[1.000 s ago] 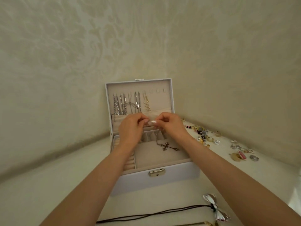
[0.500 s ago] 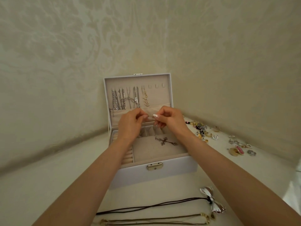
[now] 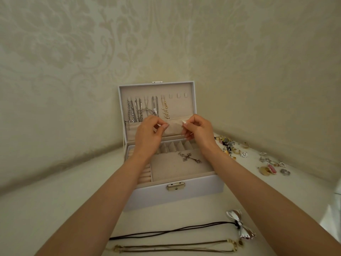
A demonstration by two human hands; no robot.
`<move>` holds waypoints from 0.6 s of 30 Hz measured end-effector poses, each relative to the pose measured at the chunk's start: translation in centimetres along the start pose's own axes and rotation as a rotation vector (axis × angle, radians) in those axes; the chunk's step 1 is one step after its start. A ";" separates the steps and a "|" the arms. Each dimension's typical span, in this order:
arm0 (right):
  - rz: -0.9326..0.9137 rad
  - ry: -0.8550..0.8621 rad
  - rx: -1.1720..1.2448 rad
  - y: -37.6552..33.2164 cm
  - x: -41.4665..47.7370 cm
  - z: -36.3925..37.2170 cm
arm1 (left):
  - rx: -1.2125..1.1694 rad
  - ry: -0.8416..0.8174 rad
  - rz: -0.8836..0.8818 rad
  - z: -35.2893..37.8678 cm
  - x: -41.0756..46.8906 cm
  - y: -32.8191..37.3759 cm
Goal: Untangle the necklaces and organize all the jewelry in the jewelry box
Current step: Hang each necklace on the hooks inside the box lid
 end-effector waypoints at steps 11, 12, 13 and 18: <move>-0.036 -0.093 0.079 -0.9 -0.6 1.0 | -0.501 -0.367 -0.448 2.6 -1.4 -1.0; -0.043 -0.099 0.073 -1.0 -0.6 1.1 | -0.518 -0.349 -0.463 2.4 -1.2 -1.2; -0.050 -0.107 0.066 -1.1 -0.6 1.1 | -0.517 -0.325 -0.470 2.2 -1.1 -1.4; -0.075 -0.138 0.083 -1.7 -0.9 1.3 | -0.327 -0.357 -0.411 2.2 -1.2 -1.1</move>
Point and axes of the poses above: each hand's wrist, its own x-axis towards the middle knuckle, its own z-axis out of the palm, y = z × x, the point moved 7 cm from there along x, towards the middle knuckle, and after that the axes turned 3 degrees about -z, right-handed, at the moved point
